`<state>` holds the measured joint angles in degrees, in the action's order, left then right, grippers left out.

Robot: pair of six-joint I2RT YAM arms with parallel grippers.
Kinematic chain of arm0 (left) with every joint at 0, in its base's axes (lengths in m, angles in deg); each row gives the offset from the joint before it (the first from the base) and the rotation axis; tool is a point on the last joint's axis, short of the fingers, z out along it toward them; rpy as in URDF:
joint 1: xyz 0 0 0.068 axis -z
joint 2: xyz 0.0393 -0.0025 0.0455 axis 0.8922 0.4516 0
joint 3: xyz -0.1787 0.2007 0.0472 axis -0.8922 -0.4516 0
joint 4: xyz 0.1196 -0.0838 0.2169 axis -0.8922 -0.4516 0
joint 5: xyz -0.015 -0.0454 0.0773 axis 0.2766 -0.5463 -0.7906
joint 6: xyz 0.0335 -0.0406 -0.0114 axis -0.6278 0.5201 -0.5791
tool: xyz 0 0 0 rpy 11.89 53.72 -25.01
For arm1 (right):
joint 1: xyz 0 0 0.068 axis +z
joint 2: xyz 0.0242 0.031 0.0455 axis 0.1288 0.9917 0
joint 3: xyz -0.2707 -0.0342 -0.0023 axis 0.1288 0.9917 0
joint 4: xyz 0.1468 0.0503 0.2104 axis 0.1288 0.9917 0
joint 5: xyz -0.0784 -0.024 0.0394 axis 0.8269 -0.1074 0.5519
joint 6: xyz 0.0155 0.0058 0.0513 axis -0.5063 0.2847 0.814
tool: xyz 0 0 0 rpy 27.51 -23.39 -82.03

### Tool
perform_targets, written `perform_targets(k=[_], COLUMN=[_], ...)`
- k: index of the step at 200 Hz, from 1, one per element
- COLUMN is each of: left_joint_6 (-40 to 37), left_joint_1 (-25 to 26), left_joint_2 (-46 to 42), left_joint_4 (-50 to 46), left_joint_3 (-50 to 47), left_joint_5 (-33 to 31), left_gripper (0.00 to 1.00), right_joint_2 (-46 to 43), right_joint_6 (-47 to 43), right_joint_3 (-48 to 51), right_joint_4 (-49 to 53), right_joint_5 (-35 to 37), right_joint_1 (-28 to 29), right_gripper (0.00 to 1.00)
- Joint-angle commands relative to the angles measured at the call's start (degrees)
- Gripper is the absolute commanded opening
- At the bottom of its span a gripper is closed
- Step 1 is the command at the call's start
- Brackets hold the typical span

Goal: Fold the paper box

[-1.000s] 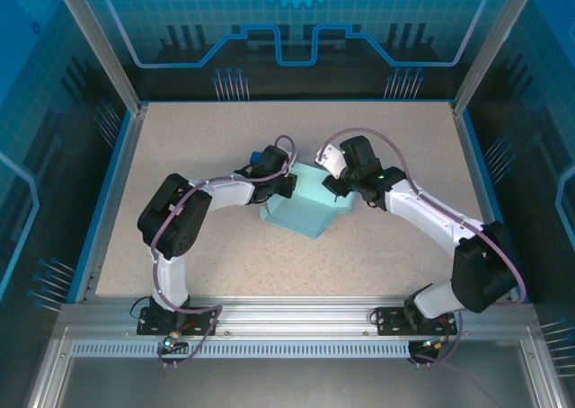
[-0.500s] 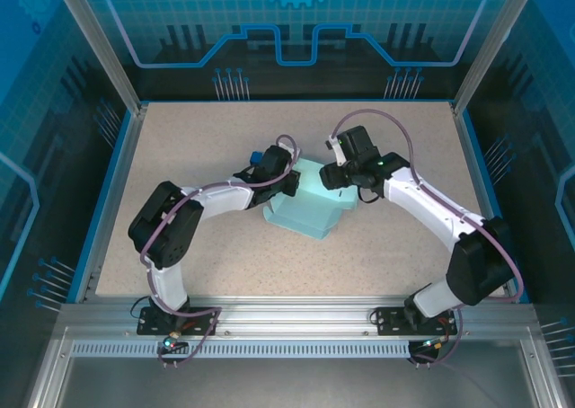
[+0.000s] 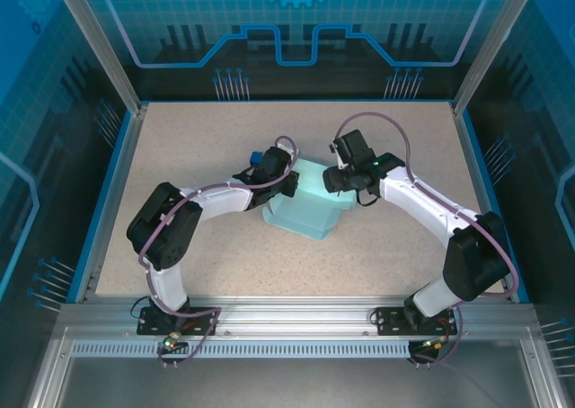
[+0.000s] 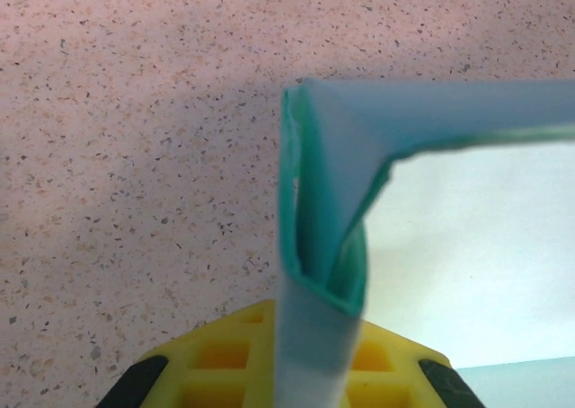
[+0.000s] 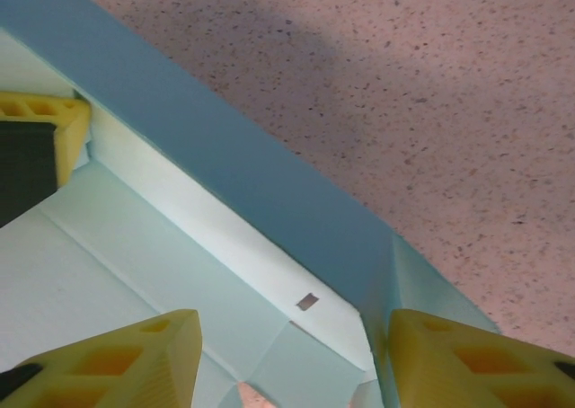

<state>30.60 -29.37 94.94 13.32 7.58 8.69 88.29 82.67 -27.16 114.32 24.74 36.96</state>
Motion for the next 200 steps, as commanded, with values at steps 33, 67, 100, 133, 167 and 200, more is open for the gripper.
perform_targets(k=[33,67,100,133,167,200], left_joint_6=[3.09,4.51,4.60,4.80,5.32,5.68], left_joint_1=[0.72,0.79,0.76,0.76,0.77,0.78], left_joint_2=[-2.76,-3.46,-4.42,-5.52,-6.11,-6.81], left_joint_4=[1.55,2.59,2.02,1.93,2.06,2.32], left_joint_3=[-0.41,-1.51,-1.54,-1.80,-2.07,-2.42], left_joint_5=[-2.15,-2.64,-3.16,-3.69,-3.60,-3.16], left_gripper=[0.00,0.00,0.00,0.00,0.00,0.00], right_joint_2=[1.17,-0.85,-4.38,-7.71,-8.50,-8.51], right_joint_6=[8.95,10.85,11.18,12.53,13.68,15.73], right_joint_3=[3.13,5.63,10.08,15.51,18.57,20.97], right_joint_4=[-10.50,-14.45,-11.19,-11.14,-12.41,-15.20], right_joint_5=[-12.40,-12.91,-8.44,-6.98,-8.80,-11.92], right_joint_1=[-0.28,-1.76,-2.23,-3.41,-4.12,-4.56], right_gripper=[0.49,0.48,0.55,0.63,0.66,0.66])
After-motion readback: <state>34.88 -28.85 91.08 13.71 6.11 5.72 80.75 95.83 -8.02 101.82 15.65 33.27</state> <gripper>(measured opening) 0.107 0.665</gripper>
